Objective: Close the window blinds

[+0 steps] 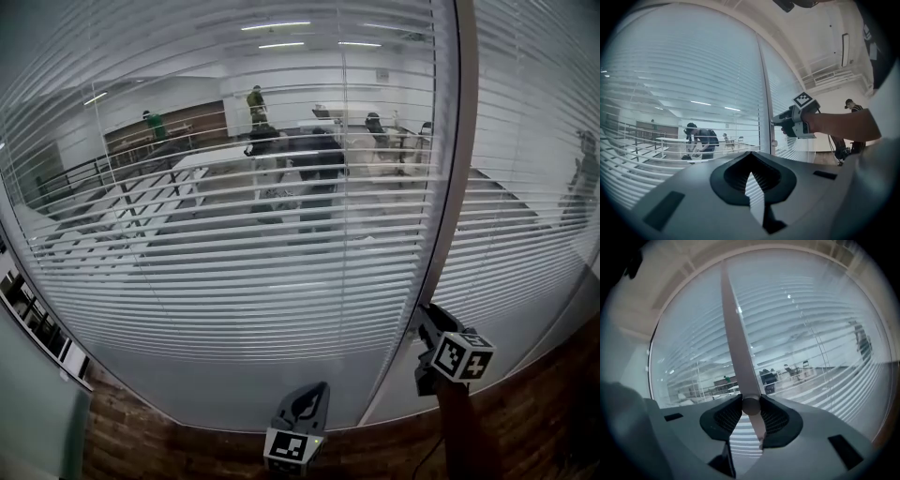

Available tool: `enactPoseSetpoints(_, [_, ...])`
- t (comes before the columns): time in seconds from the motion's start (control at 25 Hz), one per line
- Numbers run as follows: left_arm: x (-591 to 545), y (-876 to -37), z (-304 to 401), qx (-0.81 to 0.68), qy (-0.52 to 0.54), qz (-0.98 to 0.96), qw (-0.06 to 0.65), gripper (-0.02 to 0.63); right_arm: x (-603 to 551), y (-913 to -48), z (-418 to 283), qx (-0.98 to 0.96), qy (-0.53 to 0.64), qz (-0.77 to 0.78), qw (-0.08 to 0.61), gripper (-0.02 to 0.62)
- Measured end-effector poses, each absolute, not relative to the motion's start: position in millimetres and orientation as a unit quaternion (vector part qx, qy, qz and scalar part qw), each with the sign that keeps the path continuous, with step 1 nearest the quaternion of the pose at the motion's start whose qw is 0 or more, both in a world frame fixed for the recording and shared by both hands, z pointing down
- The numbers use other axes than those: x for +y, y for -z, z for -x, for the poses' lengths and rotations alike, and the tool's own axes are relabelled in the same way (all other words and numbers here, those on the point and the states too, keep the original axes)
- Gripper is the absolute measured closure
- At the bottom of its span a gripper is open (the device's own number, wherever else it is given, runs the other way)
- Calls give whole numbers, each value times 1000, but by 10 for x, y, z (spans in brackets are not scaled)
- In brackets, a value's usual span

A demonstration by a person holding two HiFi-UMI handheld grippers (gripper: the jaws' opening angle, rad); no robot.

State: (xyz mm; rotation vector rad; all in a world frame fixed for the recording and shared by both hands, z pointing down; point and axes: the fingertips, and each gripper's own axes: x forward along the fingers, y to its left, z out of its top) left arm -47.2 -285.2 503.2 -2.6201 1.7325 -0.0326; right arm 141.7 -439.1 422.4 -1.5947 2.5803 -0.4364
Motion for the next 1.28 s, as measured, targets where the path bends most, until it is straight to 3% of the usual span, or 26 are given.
enactPoseSetpoints(0.36, [-2860, -5046, 466, 546, 9, 838, -1, 607, -4432, -4266, -1510, 780, 379, 448, 218, 468])
enactPoseSetpoints(0.8, [-2875, -5053, 497, 545, 8, 838, -3, 607, -4473, -4359, -1604, 679, 529, 366, 353, 469])
enactPoseSetpoints(1.12, [-2872, -5072, 566, 551, 10, 834, -4, 607, -4477, -4352, -1607, 682, 525, 363, 357, 469])
enactPoseSetpoints(1.28, [-2858, -5074, 565, 552, 12, 834, -3, 607, -4446, -4285, -1545, 750, 437, 400, 293, 469])
